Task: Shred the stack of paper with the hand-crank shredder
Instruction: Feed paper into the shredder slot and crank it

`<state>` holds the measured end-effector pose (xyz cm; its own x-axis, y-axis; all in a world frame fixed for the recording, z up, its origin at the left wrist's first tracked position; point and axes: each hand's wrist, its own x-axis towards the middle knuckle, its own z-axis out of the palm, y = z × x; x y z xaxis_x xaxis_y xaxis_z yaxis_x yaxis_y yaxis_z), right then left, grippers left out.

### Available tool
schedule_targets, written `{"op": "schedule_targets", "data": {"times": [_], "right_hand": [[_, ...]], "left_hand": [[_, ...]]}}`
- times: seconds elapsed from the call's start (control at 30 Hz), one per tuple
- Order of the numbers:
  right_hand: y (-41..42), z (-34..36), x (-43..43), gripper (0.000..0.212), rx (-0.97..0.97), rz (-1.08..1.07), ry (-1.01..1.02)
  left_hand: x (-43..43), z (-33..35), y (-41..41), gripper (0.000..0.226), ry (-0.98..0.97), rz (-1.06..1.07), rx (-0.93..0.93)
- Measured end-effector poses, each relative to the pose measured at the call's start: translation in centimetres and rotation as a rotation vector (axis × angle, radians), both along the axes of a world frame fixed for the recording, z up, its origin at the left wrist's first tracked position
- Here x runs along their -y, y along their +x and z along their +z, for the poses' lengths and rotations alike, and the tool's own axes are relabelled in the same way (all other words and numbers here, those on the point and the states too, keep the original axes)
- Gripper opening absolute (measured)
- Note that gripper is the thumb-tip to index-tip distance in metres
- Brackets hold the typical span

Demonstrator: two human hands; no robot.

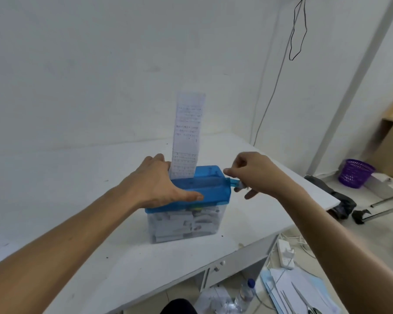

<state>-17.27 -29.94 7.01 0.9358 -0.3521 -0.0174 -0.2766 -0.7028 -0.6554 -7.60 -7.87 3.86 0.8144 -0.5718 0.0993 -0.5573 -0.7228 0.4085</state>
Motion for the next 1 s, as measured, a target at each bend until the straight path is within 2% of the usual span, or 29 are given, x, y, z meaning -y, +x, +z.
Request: {"op": "schedule_targets", "data": {"times": [0.13, 0.23, 0.33, 0.37, 0.4, 0.47, 0.5, 0.67, 0.73, 0.87, 0.93, 1.0], "right_hand": [[-0.6, -0.5, -0.2, 0.052, -0.09, 0.108, 0.339], [-0.3, -0.6, -1.6, 0.056, -0.105, 0.125, 0.3], [1.0, -0.5, -4.8, 0.057, -0.083, 0.151, 0.22], [1.5, -0.8, -6.2, 0.057, -0.046, 0.164, 0.128], [2.1, -1.0, -7.8, 0.055, 0.005, 0.177, -0.048], [2.2, -1.5, -10.5, 0.049, 0.127, 0.171, -0.524], [1.8, -1.9, -11.6, 0.046, 0.183, 0.184, -0.665], [0.7, -4.8, -12.8, 0.035, 0.343, 0.3, -0.851], [1.9, -4.2, -12.4, 0.029, 0.416, 0.269, -0.86], [6.5, -0.7, -11.8, 0.025, 0.401, 0.188, -0.801], [10.0, 0.3, -10.9, 0.031, 0.285, 0.163, -0.658], [14.2, 0.4, -9.8, 0.039, 0.038, 0.236, -0.39]], "left_hand": [[0.1, 0.0, 0.0, 0.108, 0.055, 0.011, 0.024], [-0.9, 0.6, 0.3, 0.098, 0.077, -0.001, -0.005], [-4.2, 1.8, 1.2, 0.07, 0.087, -0.009, -0.089], [-5.6, 2.1, 1.6, 0.062, 0.058, -0.011, -0.123], [-7.1, 2.3, 2.0, 0.055, 0.018, -0.008, -0.152], [-9.2, 2.1, 2.7, 0.048, -0.056, 0.004, -0.173], [-9.9, 1.8, 3.1, 0.048, -0.083, 0.022, -0.166], [-11.7, 0.7, 4.6, 0.064, -0.073, 0.077, -0.104], [-11.6, 0.4, 4.8, 0.081, -0.094, 0.066, -0.107], [-11.6, 0.0, 5.2, 0.099, -0.128, 0.038, -0.125], [-11.6, -0.1, 5.2, 0.102, -0.125, 0.026, -0.099], [-11.5, -0.3, 5.4, 0.103, -0.119, 0.033, -0.08]]}}
